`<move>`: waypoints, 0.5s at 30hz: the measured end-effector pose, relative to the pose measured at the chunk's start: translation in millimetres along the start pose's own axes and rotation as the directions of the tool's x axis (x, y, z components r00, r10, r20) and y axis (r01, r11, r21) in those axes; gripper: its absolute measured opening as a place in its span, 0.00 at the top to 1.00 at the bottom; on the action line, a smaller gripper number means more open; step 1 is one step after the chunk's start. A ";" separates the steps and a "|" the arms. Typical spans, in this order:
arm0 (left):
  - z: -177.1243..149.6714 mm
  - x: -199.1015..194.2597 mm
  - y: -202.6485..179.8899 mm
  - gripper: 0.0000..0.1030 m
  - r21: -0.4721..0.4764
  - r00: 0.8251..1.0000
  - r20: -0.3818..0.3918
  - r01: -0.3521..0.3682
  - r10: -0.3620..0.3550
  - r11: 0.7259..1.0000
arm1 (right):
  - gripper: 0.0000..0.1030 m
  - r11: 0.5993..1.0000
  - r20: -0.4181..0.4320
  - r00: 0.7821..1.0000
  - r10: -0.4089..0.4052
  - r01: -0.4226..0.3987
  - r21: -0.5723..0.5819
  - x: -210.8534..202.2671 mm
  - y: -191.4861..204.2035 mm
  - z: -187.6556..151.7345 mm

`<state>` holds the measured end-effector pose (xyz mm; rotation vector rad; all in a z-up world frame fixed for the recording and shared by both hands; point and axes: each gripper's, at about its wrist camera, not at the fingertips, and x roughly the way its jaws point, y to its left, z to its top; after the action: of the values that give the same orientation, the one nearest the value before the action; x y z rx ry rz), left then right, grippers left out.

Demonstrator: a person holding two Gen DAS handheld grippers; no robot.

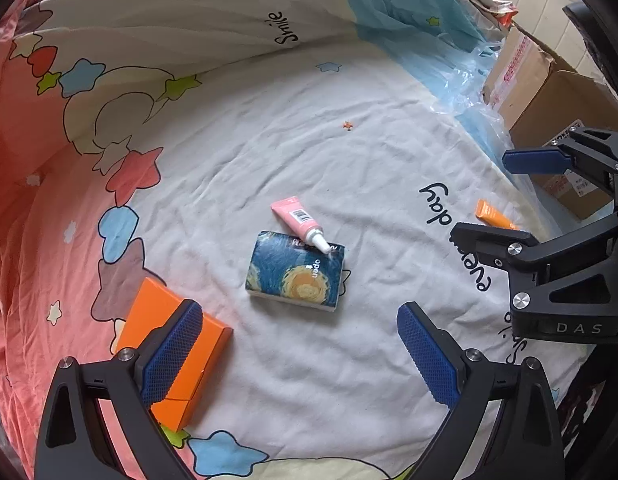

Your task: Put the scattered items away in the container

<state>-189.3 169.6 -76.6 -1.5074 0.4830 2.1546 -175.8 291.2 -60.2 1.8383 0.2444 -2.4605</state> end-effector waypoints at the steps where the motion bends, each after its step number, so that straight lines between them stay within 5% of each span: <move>1: 1.9 2.4 -2.1 0.03 -0.001 1.000 0.000 -0.003 0.003 1.000 | 0.26 1.000 0.000 1.000 0.008 -0.008 0.005 0.1 -2.8 1.2; 15: 6.8 42.9 -8.7 0.03 0.025 0.999 -0.041 -0.007 0.008 1.000 | 0.26 0.997 -0.005 0.997 0.078 -0.078 -0.019 28.2 10.3 33.4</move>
<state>-202.2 187.7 -114.9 -1.5418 0.5278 2.1190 -214.0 276.9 -78.9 1.8094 0.1923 -2.3947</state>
